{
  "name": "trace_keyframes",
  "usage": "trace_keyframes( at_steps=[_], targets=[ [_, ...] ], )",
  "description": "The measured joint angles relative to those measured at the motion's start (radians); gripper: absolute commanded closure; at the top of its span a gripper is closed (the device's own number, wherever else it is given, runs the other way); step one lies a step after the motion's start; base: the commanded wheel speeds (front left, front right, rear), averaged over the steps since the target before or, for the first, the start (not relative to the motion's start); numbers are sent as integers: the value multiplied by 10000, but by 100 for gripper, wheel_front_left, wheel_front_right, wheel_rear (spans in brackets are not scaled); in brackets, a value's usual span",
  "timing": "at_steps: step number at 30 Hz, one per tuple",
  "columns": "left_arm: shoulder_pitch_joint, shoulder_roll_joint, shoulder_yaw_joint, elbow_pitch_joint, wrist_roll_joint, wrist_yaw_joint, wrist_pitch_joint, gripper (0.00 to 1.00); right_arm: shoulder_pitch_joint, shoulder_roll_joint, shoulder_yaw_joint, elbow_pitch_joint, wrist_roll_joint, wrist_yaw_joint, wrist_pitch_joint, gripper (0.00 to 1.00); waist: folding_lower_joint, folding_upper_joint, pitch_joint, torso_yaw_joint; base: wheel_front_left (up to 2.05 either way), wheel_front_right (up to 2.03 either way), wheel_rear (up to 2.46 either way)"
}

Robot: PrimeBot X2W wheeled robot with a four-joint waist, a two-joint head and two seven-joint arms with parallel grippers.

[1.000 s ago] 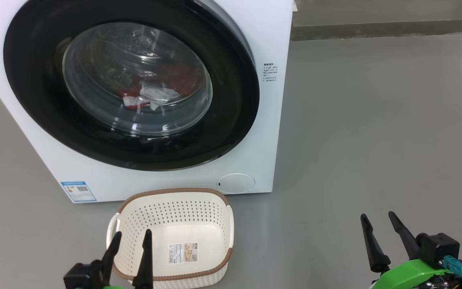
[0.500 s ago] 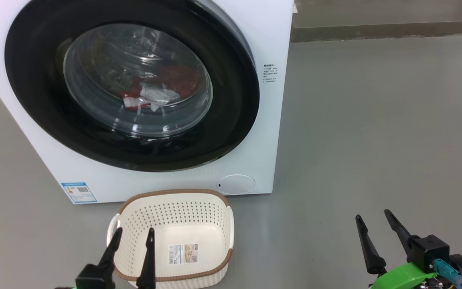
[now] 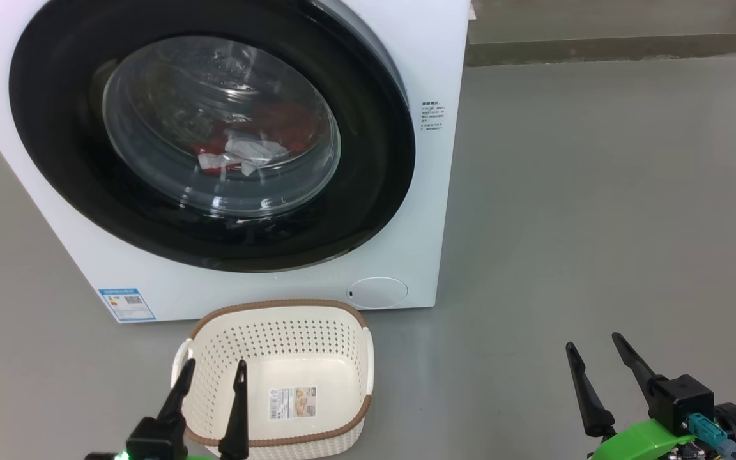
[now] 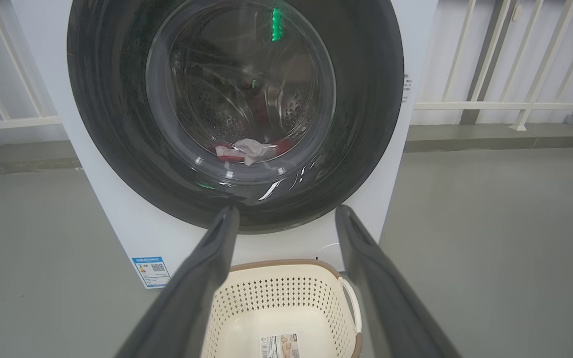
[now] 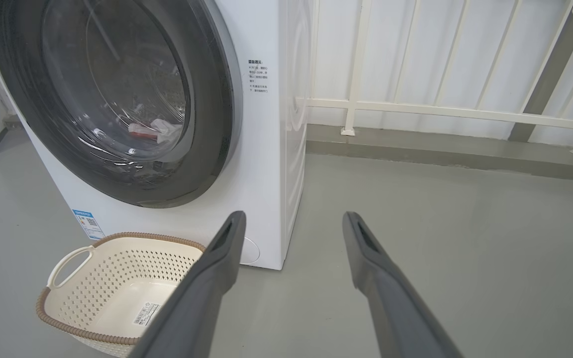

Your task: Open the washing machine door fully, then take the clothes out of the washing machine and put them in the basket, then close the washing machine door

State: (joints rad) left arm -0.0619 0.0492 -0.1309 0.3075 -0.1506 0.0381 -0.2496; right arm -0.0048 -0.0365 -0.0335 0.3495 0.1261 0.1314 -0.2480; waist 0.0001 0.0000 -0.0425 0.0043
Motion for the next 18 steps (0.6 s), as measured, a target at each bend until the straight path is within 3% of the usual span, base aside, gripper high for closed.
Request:
trace_keyframes(
  at_steps=[9,10,11,18],
  targets=[
    [-5,-2,-90,188,-17,56,0,0,0,-2,-29,40,46,0,0,0,0,0,-38,39,0,0,0],
    [-7,-4,-98,201,-19,56,0,0,0,-2,-27,38,59,0,0,67,0,0,-43,44,0,0,0],
    [-11,-4,-104,219,-23,56,0,0,0,-2,-19,50,90,0,0,100,-1,0,-44,51,0,0,0],
    [-35,-2,-140,228,-23,71,0,0,-2,-2,-15,67,422,0,0,100,0,0,-47,100,0,0,0]
  ],
)
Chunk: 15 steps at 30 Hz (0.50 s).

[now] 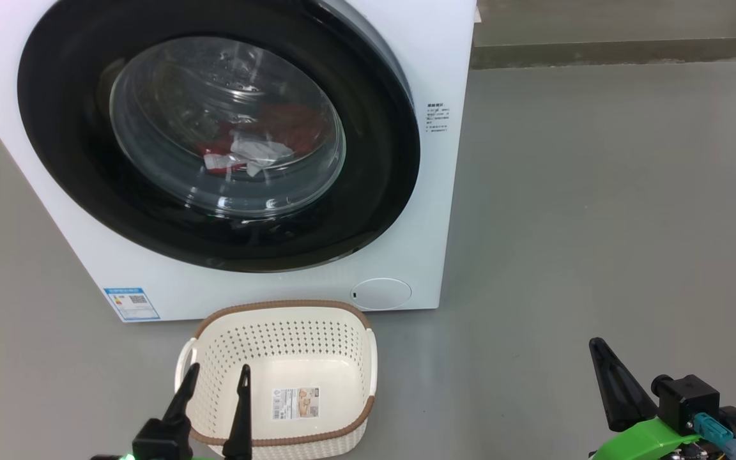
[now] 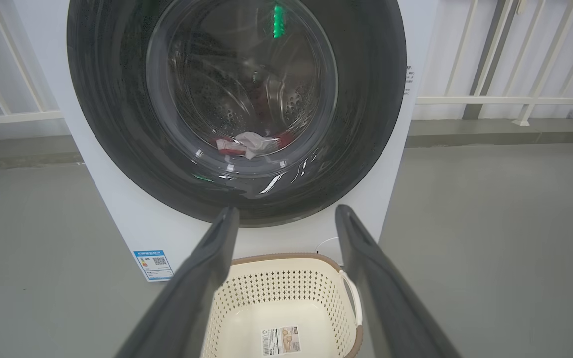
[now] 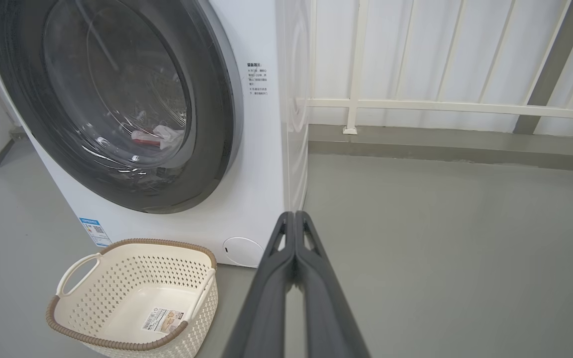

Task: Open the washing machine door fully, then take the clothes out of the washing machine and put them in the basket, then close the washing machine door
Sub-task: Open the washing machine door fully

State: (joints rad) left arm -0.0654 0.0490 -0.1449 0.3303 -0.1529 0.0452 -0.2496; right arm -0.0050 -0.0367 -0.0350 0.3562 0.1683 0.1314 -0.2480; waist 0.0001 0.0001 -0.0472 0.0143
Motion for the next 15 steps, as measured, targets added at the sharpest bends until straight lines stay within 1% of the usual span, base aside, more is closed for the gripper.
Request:
trace_keyframes(
  at_steps=[6,10,12,14,15],
  targets=[
    [0,0,-12,-4,-71,0,0,0,-53,2,-40,-240,322,0,-2,100,0,0,17,44,0,0,0],
    [-4,-2,-17,-15,-259,0,0,0,-215,0,-165,-311,976,0,-2,100,0,0,68,74,0,0,0],
    [-12,0,-38,-27,-261,0,0,0,-392,0,-215,-314,1476,0,-2,100,0,0,109,91,0,0,0],
    [-43,-2,-79,-54,-259,0,0,0,-579,0,-238,-255,2696,0,-2,100,0,0,165,109,0,0,0],
    [-63,-2,-98,-71,-261,0,0,0,-684,-4,-251,-184,3041,0,-2,100,0,0,198,119,0,0,0]
  ],
)
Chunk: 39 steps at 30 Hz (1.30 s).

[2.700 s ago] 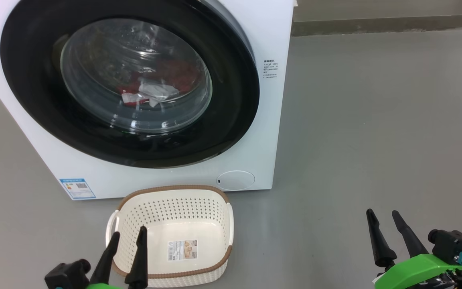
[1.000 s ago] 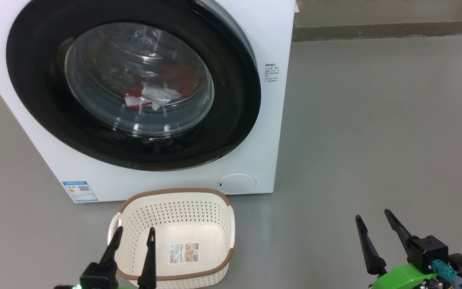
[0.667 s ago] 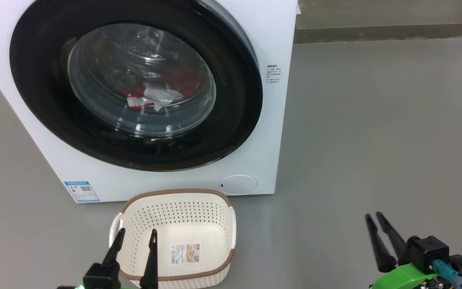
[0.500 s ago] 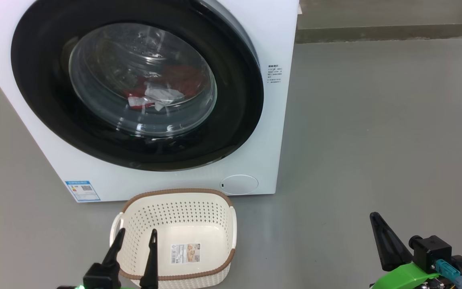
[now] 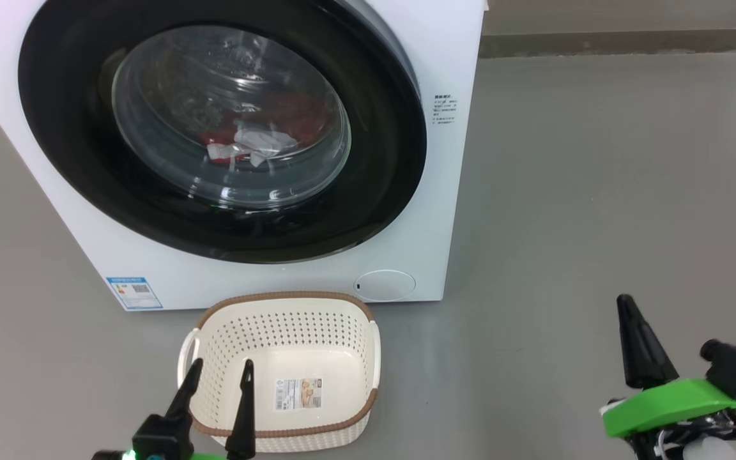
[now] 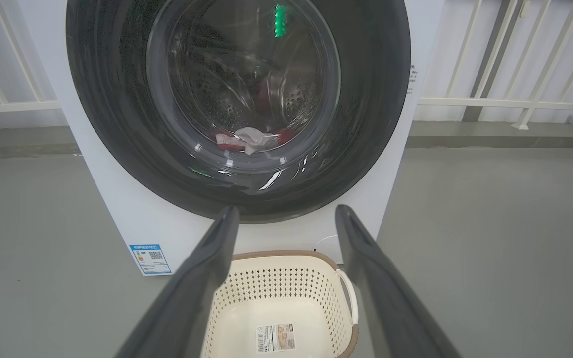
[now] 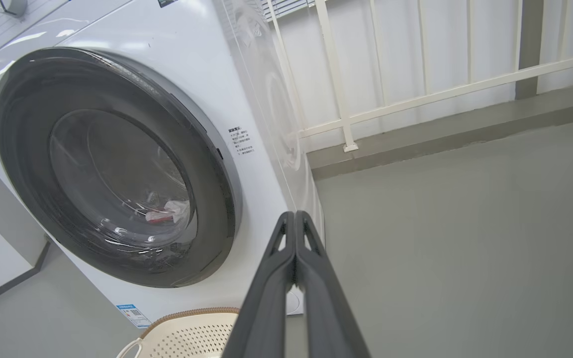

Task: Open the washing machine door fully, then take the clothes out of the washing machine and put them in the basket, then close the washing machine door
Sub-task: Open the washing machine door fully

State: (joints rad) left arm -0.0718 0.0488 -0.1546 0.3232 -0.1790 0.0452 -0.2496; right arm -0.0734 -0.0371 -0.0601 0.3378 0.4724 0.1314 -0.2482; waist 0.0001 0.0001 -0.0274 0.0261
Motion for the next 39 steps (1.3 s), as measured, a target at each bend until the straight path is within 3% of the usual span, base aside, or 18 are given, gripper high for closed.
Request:
trace_keyframes(
  at_steps=[7,10,11,12,17,28,39],
  targets=[
    [-220,-2,-100,-140,-8,0,0,0,-1099,-10,77,913,3661,0,67,100,0,0,236,118,0,0,0],
    [-340,-2,-107,-267,-29,-2,0,0,-1748,-21,46,1206,5124,0,552,100,0,0,409,153,0,0,0],
    [-340,-2,-107,-267,-29,-2,0,0,-1748,-21,46,1206,5124,0,552,100,0,0,409,153,0,0,0],
    [-470,-4,-107,-384,-61,-2,0,0,-2261,-40,-19,1400,6019,0,959,100,0,0,572,177,0,0,0],
    [-818,-6,-155,-596,-59,-2,-2,0,-3494,-238,-347,2006,7515,-2,1868,100,0,0,1019,272,0,0,0],
    [-1622,-36,-410,-796,-153,21,-2,0,-5780,-1103,-284,3089,8583,-2,3338,100,0,0,2087,637,0,0,0],
    [-2548,-96,-1003,-1108,-265,77,-2,0,-7959,-1494,-165,4149,9568,-4,4953,100,0,0,3402,1253,0,0,0]
  ],
)
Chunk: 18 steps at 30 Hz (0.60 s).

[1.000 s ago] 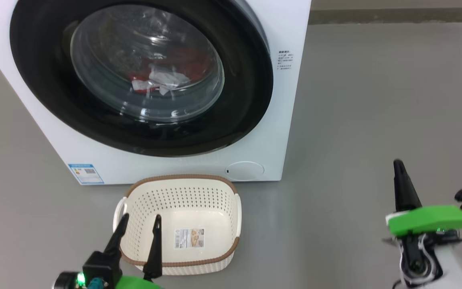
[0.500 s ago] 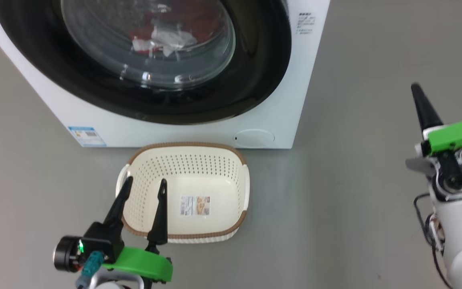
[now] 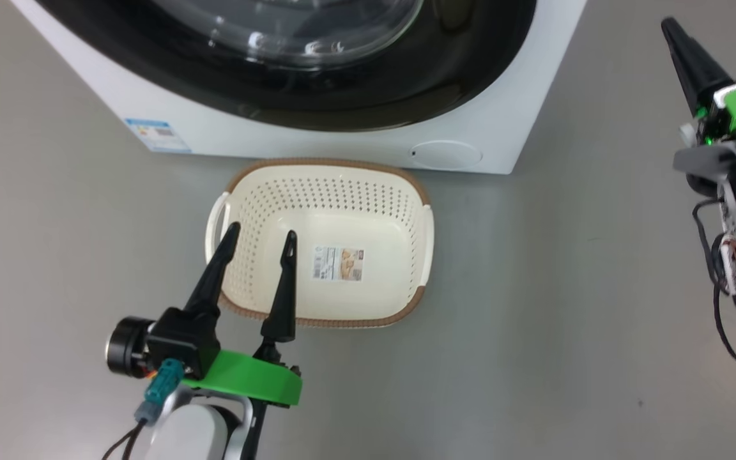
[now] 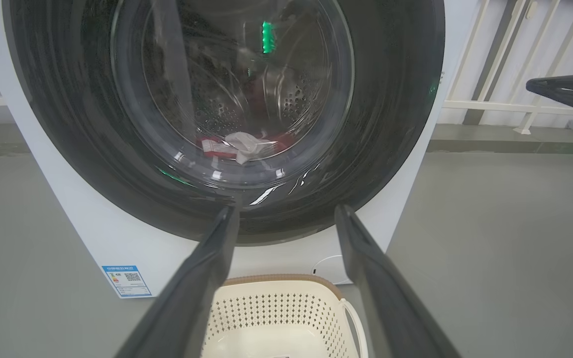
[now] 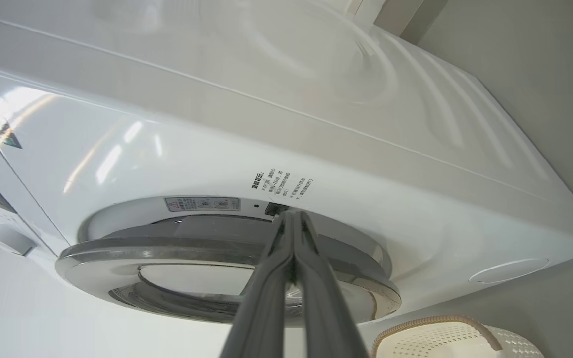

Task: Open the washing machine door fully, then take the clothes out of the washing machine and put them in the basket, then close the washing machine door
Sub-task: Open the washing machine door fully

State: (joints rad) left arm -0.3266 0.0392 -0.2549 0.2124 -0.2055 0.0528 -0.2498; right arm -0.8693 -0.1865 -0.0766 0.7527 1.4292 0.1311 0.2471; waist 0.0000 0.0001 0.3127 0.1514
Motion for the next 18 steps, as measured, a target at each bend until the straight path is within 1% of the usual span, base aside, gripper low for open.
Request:
trace_keyframes(
  at_steps=[8,18],
  targets=[
    [-396,-12,-612,-123,-174,132,0,0,-1373,-67,67,734,575,-10,1047,100,0,0,669,631,0,0,0],
    [-714,-23,-1104,-320,-410,311,-2,0,-2530,-90,150,1287,792,-10,1453,100,0,0,1180,1220,0,0,0]
  ],
)
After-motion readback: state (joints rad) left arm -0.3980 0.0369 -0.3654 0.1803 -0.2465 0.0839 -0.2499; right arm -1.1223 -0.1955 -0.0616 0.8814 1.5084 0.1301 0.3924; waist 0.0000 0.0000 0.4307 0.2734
